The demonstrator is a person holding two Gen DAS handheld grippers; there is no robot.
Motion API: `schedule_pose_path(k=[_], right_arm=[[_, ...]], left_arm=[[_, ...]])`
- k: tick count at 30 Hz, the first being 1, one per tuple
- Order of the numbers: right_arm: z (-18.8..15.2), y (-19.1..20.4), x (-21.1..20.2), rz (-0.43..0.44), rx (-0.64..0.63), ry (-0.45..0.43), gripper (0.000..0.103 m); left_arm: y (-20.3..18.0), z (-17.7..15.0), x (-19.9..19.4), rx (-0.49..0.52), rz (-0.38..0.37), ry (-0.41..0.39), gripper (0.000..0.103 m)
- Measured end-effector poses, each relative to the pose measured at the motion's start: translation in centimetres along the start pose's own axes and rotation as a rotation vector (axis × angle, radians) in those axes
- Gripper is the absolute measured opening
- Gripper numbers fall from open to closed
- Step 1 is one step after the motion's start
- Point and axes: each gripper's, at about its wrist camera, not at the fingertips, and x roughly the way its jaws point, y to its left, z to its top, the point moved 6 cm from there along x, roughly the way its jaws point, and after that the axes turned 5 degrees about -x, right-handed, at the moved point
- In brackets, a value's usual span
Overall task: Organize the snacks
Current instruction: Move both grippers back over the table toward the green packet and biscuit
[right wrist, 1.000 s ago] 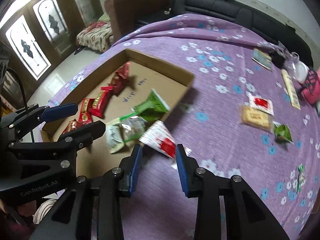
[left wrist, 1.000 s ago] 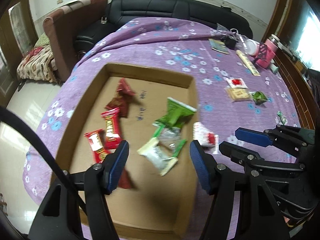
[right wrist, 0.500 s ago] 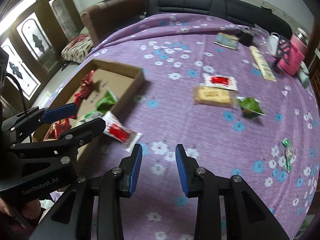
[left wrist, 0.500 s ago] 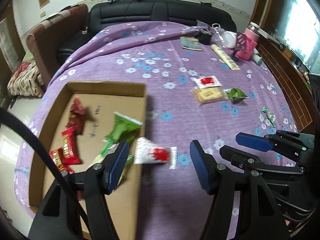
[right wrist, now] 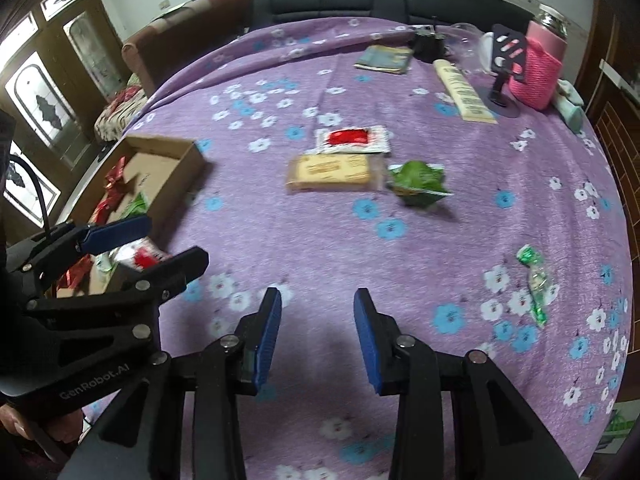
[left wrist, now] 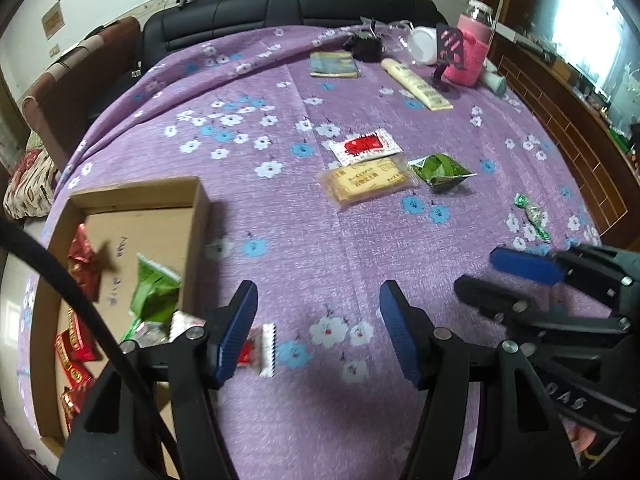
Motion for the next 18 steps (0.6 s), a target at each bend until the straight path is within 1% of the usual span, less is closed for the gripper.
schedule_pose_path(k=[3,4,6,9,10,11,12,13,15,18], right_arm=[[0.9,-1.8,0.4,-0.024,-0.002,-0.021,0.04],[1.1,-2.3,0.5,-0.031,-0.002,-0.027,0.041],[1.7,-4.1,1.0,-0.053,0.013,-0.036,0.042],[2.8,-7.0,1.8,-0.041,0.07,-0.058,0.044],[3.4,-7.8,2.1,-0.024,0.082,-0.072,0.048],[3.8,-8.1,2.4,-0.021,0.078,-0.076,0.05],[4.2,-8.3,2.7,-0.016,0.063,-0.079,0.054],[4.7,-8.2,3.2,-0.012,0.031,-0.073,0.057],[5.4,-8.0,4.1,-0.01,-0.01,-0.068,0.057],[6.1,-7.8,5.4,-0.005,-0.021,-0.049,0.058]], left_arm=[[-0.5,0.6,1.2,0.01,0.009,0.018,0.065],[-0.6,0.9,1.5,0.012,0.005,0.025,0.065],[-0.8,1.4,2.2,0.015,0.008,0.036,0.065],[-1.0,2.4,3.1,0.026,0.01,0.054,0.065],[-1.1,2.7,3.3,0.029,0.011,0.058,0.065],[-1.2,3.0,3.5,0.028,0.013,0.06,0.065],[-1.2,3.3,3.7,0.03,0.014,0.061,0.065],[-1.3,3.6,3.9,0.034,0.017,0.063,0.065],[-1.3,4.2,4.2,0.038,0.023,0.063,0.065],[-1.3,5.2,4.6,0.036,0.027,0.063,0.065]])
